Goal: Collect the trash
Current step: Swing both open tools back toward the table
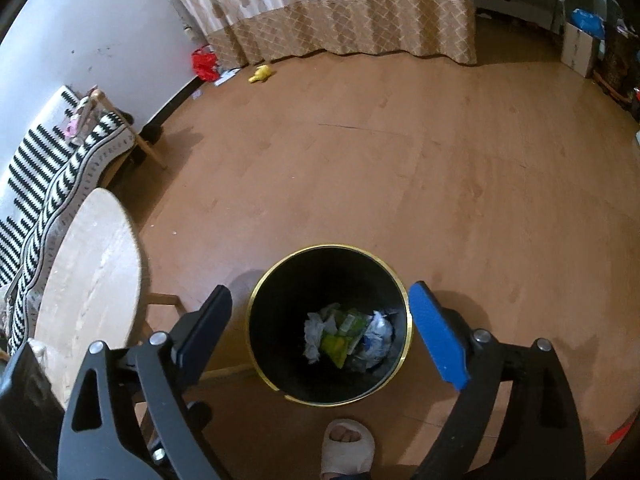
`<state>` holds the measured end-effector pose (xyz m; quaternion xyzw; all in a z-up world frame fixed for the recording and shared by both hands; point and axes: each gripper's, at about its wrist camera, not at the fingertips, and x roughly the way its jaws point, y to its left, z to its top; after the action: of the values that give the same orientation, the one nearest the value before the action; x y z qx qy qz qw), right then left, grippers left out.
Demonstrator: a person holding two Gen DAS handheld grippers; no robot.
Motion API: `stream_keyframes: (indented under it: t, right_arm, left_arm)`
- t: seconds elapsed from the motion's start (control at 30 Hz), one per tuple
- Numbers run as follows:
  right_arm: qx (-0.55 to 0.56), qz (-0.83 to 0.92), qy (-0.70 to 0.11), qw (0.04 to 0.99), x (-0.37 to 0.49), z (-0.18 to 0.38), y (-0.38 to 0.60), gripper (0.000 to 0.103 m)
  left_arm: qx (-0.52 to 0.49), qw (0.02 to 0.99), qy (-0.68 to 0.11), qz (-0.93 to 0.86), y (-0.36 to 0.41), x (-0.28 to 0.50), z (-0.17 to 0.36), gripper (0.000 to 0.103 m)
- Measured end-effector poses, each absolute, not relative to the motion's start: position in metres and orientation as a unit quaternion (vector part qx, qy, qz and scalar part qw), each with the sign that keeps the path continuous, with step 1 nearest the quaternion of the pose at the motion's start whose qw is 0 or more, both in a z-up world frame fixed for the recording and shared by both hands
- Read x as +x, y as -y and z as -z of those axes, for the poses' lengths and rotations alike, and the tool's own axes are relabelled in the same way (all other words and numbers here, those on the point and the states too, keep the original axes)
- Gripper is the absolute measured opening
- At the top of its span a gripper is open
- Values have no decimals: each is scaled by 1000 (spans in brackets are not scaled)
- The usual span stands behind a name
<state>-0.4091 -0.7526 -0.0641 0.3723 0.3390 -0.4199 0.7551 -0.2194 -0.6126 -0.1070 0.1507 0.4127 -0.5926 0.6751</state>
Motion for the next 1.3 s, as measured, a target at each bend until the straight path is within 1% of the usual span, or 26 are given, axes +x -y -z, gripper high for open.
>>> stream_keyframes:
  t: [0.1,0.2,0.4,0.53,0.63,0.8,0.97,1.13,1.3]
  right_arm:
    - [363,404,-341,767,-388,53,738,90]
    - [342,378,-350,786,-355,40,717,92]
    - [283,302,-383,826,-266,17,649,93]
    - [237,243,-399,852,-201,4,585,94]
    - [199,193,-413,868,-149,-2,528,94]
    - [168,122,-429,879,-86,-4,450,94]
    - [135,62,-448,881,-45,6,380,94]
    - [116,20,-461,879,-12,17,326,94]
    - [122,-22,-469,874,11,27,294,94]
  left_arm:
    - [134,689,-407,585,580,-202,84,93]
    - [118,725,-391,555,531,-174,55,96]
    - [110,800,-368,461,429,-115,24,96]
    - [99,843,-375,374,348,-72,13,96]
    - [80,863,-380,322,290,-46,11,96]
    - [66,886,-379,257,208,-19,8,96]
    - [51,896,-386,214,140,-4,9,96]
    - [38,898,-399,181,89,10,22,96]
    - [10,887,-424,183,77,15,37,96]
